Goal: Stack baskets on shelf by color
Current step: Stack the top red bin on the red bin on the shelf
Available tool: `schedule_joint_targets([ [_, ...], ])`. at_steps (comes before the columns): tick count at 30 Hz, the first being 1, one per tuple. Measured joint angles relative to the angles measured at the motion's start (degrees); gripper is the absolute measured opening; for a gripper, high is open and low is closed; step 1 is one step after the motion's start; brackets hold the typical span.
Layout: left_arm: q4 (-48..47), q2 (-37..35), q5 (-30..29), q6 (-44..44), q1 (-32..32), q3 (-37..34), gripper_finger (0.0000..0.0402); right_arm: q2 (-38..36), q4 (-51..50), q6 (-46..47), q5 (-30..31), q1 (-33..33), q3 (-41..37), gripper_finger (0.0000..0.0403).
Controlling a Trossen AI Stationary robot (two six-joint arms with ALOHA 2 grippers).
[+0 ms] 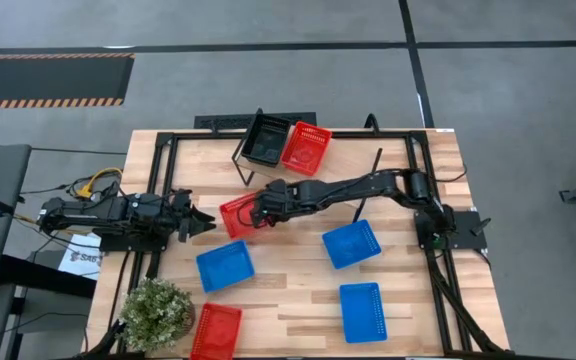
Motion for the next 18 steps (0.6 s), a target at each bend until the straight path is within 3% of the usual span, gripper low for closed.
schedule_joint_targets([
  [8, 0.0, -0.02, 0.02, 0.68, 0.0, -0.01, 0.0225, -9.68, -12.55, -1.48, 1.12, 3.54, -0.03, 0.0007],
  [14, 0.04, -0.04, 0.0, 1.07, 0.02, 0.0, 0.0225, -20.6, -8.91, -12.26, -1.88, 6.94, -0.05, 0.0005],
  [18, 0.04, -0.04, -0.07, 1.67, 0.0, 0.0, 0.0225, -27.39, -6.81, -17.47, -1.53, 3.09, 0.65, 0.0004],
])
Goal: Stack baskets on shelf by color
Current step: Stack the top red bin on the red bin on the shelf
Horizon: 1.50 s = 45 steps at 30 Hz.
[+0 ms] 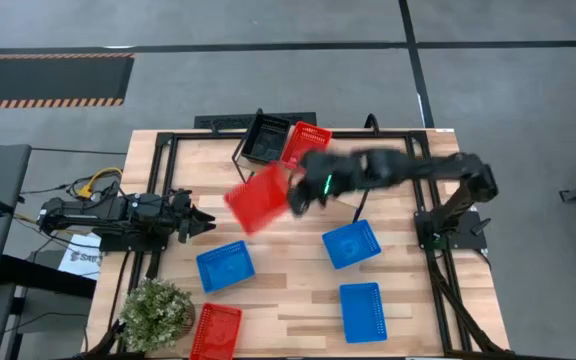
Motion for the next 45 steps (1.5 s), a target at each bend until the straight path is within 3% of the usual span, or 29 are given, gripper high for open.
schedule_joint_targets([
  [6, 0.0, 0.0, -0.17, 0.49, 0.0, 0.0, 0.0225, -6.39, -4.77, -20.67, -1.53, -12.4, 2.86, 0.0004],
  [11, 0.07, 0.0, 0.09, 0.56, 0.0, 0.0, 0.0225, -7.02, -9.46, -38.36, -12.06, -26.66, 5.06, 0.0005],
  [15, 0.02, 0.0, -0.28, 1.2, 0.0, -0.02, 0.0225, -7.01, -11.48, -45.08, -23.69, -36.62, 5.78, 0.0005],
  [20, 0.07, 0.0, -1.75, 0.43, 0.01, -0.01, 0.0225, -6.82, -11.59, -53.51, -32.75, -44.76, 5.27, 0.0005],
  [24, 0.2, 0.0, -5.29, -3.8, 0.0, 0.0, 0.0225, -6.57, -11.5, -57.9, -36.68, -47.5, 5.29, 0.0005],
  [29, 0.34, 0.0, -8.73, -6.63, 0.02, 0.0, 0.0225, -3.77, -11.93, -62.38, -37.45, -48.18, 5.29, 0.0006],
  [45, 0.35, 0.0, -8.92, -10.48, 0.02, 0.0, 0.0225, 7.14, -17.29, -68.17, -41.44, -51.01, 5.32, 0.0014],
])
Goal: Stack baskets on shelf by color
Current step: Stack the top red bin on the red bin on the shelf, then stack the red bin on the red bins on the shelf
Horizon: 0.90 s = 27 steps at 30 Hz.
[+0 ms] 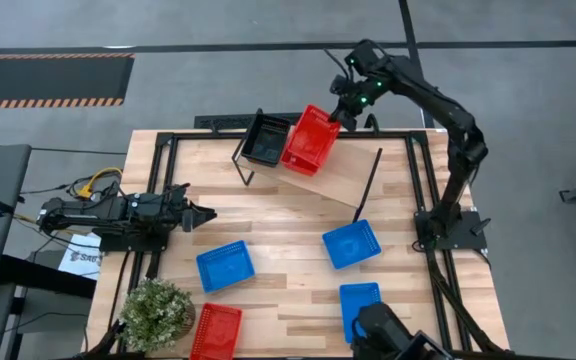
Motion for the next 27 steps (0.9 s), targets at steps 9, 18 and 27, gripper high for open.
schedule_joint_targets([
  [9, -0.04, 0.0, -0.08, -0.28, 0.0, 0.0, 0.0225, 1.05, -2.2, -0.87, 0.42, 0.17, -0.02, 0.0034],
  [18, -0.11, 0.0, -0.51, 0.92, 0.0, -0.01, 0.0225, 1.06, -2.93, -1.12, 0.83, 0.43, -0.02, 0.0072],
  [27, -0.09, 0.0, -0.68, 1.55, 0.0, -0.02, 0.0225, 1.02, -2.86, -0.65, 0.88, 0.39, 0.88, 0.0141],
])
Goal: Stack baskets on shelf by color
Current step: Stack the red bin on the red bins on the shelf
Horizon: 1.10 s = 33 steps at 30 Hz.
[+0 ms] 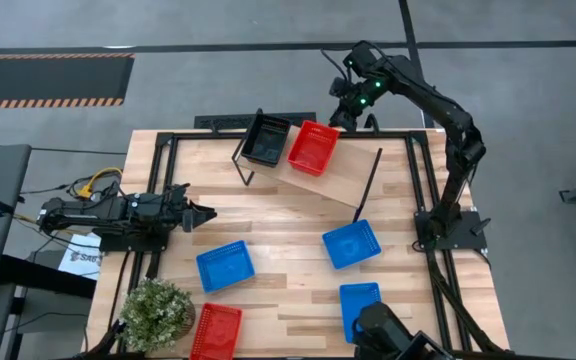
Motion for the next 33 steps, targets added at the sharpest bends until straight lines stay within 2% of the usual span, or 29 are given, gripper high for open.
schedule_joint_targets([
  [6, 0.02, 0.0, -0.01, -0.58, 0.0, 0.0, 0.0225, -0.11, -2.35, 3.38, 0.67, 0.01, 7.02, 0.0168],
  [10, 0.86, 0.0, 0.98, -1.15, 0.0, 0.0, 0.0225, -0.15, -7.92, 5.32, -3.13, 2.18, 12.23, 0.017],
  [14, 2.12, 0.0, 4.21, -2.34, 0.0, -0.13, 0.0225, -0.17, -14.5, 8.56, -8.85, 8.98, 15.18, 0.0167],
  [18, 2.38, 0.0, 7.39, -1.86, 0.0, -0.15, 0.0225, -0.31, -18.51, 14.31, -8.44, 21.07, 15.09, 0.0163],
  [21, 2.4, 0.0, 9.99, 0.46, 0.0, -0.15, 0.0225, -0.39, -16.05, 23.07, -1.98, 33.21, 15.06, 0.0159],
  [27, 2.36, 0.0, 16.94, 2.77, 0.0, -0.15, 0.0225, 2.79, -1.81, 49.59, 21.45, 55.58, 15.03, 0.0153],
  [31, 2.22, 0.0, 21.87, 5.06, 0.0, -0.13, 0.0225, 8.08, 10.44, 61.93, 33.45, 65.11, 15.08, 0.0158],
  [33, 1.88, -0.08, 23.74, 6.39, 0.0, -0.07, 0.0225, 11.68, 15.42, 65.09, 35.93, 67.96, 15.04, 0.0166],
])
